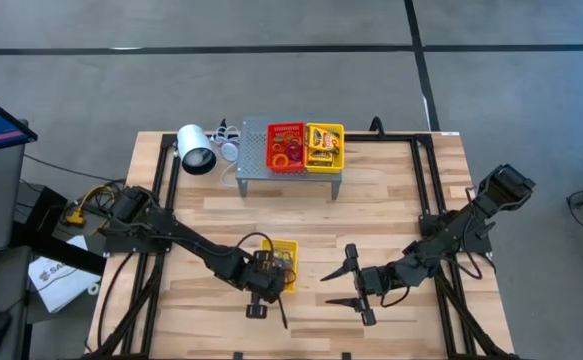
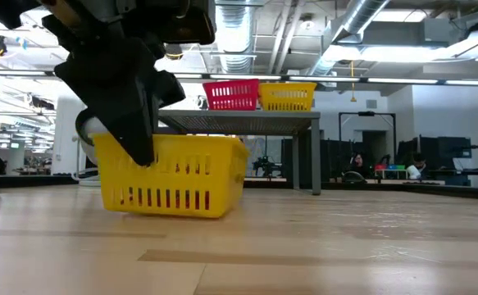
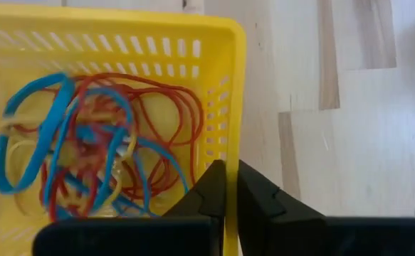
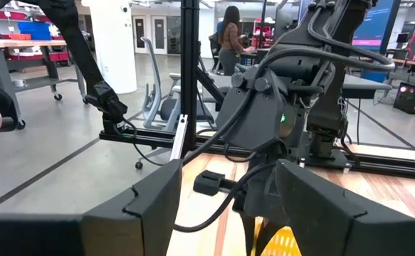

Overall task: Pick & Place Office Desk Supplies
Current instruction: Put the yellow bin on the shelf

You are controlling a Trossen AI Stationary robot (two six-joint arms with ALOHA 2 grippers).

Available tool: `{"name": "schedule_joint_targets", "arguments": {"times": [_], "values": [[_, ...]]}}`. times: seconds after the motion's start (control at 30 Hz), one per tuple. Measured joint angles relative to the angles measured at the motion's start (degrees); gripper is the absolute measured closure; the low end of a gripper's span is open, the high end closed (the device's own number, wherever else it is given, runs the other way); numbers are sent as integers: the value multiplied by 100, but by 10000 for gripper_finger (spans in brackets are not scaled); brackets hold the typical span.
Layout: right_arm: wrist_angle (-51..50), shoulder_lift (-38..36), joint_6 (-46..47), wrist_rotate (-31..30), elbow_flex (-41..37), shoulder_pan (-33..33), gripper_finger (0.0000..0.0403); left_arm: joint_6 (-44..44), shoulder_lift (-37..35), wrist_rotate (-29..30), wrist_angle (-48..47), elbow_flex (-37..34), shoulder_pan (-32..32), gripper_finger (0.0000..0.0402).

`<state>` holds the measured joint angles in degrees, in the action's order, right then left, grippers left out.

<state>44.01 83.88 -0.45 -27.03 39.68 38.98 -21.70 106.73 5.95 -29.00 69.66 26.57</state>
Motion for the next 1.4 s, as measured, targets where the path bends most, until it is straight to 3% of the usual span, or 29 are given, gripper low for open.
{"name": "schedule_joint_targets", "arguments": {"times": [0.6,1.1,1.4], "values": [[-25,1,46,-1,-2,-11,179,-310,-1452,370,-1017,10,2,398],[-26,2,46,-2,-2,-11,179,-425,-1247,1320,-1610,10,205,400],[-26,2,46,-2,-1,-15,179,-428,-1263,1419,-2214,283,177,399]]}}
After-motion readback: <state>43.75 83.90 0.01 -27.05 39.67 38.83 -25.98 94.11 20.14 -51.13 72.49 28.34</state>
